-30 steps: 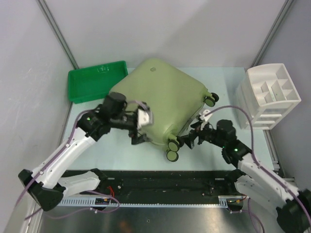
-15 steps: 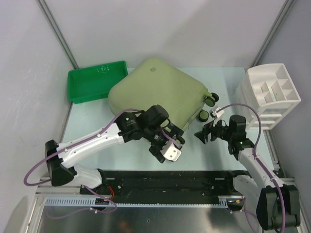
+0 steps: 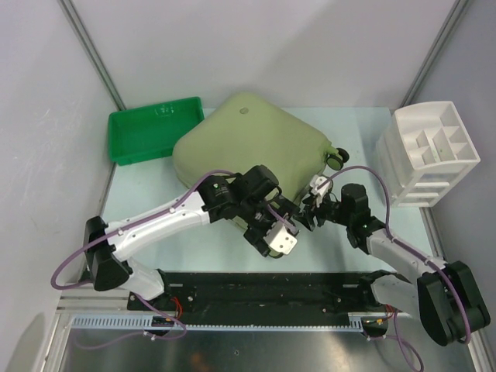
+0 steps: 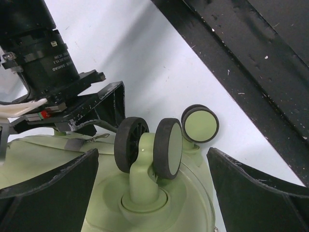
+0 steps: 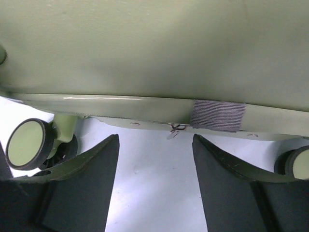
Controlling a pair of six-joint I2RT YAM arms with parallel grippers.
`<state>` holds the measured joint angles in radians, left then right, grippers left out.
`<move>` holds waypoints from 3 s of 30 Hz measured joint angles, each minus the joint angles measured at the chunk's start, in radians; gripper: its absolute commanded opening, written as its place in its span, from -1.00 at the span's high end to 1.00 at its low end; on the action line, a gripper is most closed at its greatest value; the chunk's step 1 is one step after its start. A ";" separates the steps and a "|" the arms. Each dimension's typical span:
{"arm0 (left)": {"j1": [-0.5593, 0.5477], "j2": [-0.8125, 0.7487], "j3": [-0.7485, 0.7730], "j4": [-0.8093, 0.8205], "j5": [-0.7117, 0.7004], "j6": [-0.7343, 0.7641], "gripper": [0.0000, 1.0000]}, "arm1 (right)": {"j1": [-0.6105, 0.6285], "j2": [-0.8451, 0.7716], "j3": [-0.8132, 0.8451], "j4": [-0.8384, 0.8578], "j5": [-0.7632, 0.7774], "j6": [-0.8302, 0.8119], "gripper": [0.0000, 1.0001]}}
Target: Open, take out, and arrange the luggage
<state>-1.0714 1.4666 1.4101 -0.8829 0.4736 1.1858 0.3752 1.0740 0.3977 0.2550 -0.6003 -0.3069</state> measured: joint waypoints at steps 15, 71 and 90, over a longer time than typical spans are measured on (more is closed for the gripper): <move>-0.032 0.078 -0.005 0.003 -0.038 0.064 -0.54 | 0.089 -0.116 -0.109 0.137 0.213 0.293 -0.53; -0.029 0.172 0.063 -0.087 -0.222 0.000 0.37 | 0.103 -0.061 -0.199 0.335 0.364 0.341 -0.41; 0.008 -0.023 -0.151 0.001 -0.170 0.060 0.92 | 0.265 0.077 -0.199 0.496 0.393 0.328 -0.33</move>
<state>-1.0630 1.4437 1.2594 -0.8822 0.3038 1.2457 0.6399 1.1515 0.1986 0.7513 -0.2077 0.0208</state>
